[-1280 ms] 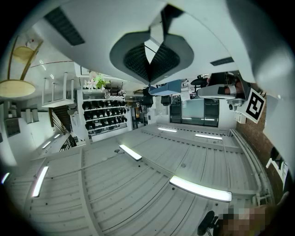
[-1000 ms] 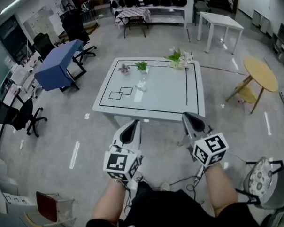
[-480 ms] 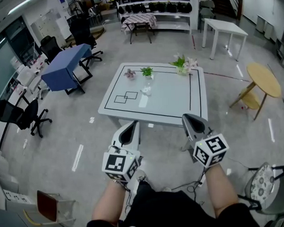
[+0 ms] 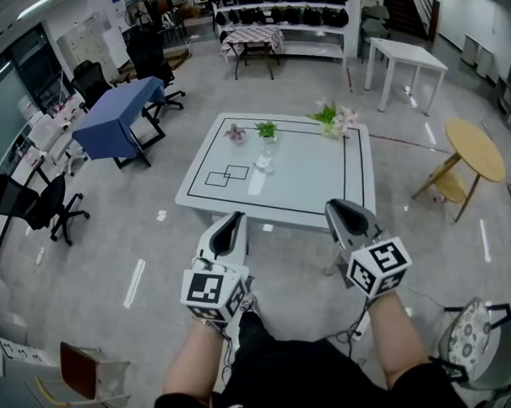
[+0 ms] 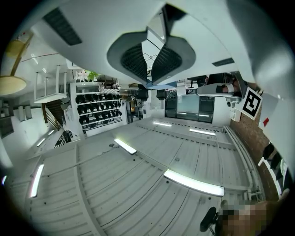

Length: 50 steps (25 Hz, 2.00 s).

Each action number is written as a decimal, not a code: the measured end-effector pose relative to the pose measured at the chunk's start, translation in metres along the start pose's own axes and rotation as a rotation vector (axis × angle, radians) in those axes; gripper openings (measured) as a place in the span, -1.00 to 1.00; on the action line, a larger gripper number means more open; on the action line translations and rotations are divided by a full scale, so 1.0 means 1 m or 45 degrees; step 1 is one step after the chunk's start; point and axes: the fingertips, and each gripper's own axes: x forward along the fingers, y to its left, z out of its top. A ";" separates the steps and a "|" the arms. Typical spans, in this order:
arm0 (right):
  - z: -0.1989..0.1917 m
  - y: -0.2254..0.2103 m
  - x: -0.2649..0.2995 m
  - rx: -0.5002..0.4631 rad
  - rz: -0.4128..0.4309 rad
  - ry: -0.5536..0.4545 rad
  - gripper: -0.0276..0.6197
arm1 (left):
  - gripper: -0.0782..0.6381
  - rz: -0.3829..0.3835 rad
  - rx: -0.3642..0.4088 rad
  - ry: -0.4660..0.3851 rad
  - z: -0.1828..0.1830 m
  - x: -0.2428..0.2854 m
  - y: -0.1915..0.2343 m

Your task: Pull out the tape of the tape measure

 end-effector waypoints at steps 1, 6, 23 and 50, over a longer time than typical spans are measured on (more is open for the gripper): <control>-0.001 -0.001 0.004 -0.003 0.001 -0.003 -0.80 | -0.75 0.005 0.000 -0.003 -0.001 0.003 0.005; -0.007 -0.012 0.035 -0.032 -0.020 -0.014 -0.51 | -0.36 -0.004 0.009 0.003 -0.011 0.029 0.032; -0.015 -0.062 0.230 -0.018 -0.142 0.064 -0.25 | -0.16 -0.125 -0.051 0.084 -0.040 0.173 0.195; -0.037 -0.077 0.396 -0.010 -0.328 0.191 -0.18 | -0.16 -0.376 -0.156 0.139 -0.070 0.283 0.333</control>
